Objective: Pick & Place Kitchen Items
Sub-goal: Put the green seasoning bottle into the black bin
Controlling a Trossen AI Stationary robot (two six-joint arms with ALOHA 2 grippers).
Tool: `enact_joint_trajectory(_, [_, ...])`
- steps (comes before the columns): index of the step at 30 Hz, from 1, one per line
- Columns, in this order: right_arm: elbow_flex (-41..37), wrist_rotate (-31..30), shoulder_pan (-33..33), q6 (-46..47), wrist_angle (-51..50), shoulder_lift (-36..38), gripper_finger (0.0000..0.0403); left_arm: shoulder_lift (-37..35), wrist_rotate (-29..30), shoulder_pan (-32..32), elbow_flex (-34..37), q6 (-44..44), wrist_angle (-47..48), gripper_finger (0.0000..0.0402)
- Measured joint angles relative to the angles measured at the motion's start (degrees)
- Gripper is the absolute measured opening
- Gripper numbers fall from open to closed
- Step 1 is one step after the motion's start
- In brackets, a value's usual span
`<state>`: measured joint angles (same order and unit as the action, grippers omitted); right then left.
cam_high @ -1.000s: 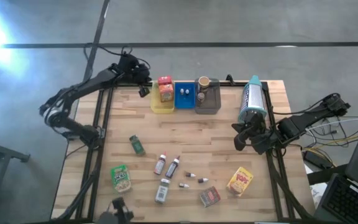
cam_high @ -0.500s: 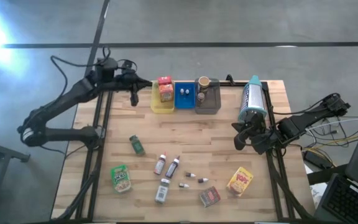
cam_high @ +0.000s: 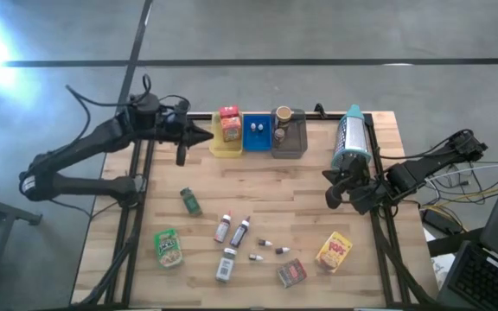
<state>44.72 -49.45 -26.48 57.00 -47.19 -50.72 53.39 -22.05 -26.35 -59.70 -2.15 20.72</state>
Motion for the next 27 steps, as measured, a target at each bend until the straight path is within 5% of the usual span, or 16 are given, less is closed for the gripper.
enact_joint_trajectory(9, [0.01,0.00,0.00,-5.75,-0.01,0.00,0.0008,0.11,-1.65,11.03,0.02,12.16,4.24,0.0032])
enact_joint_trajectory(18, [0.03,0.00,0.00,-13.40,-0.14,0.00,0.0008,2.28,19.40,27.34,0.07,3.94,6.43,0.0109])
enact_joint_trajectory(27, [0.03,-0.24,0.38,-13.77,-0.19,0.00,0.0008,3.38,25.51,28.72,0.07,-4.06,8.31,0.0226])
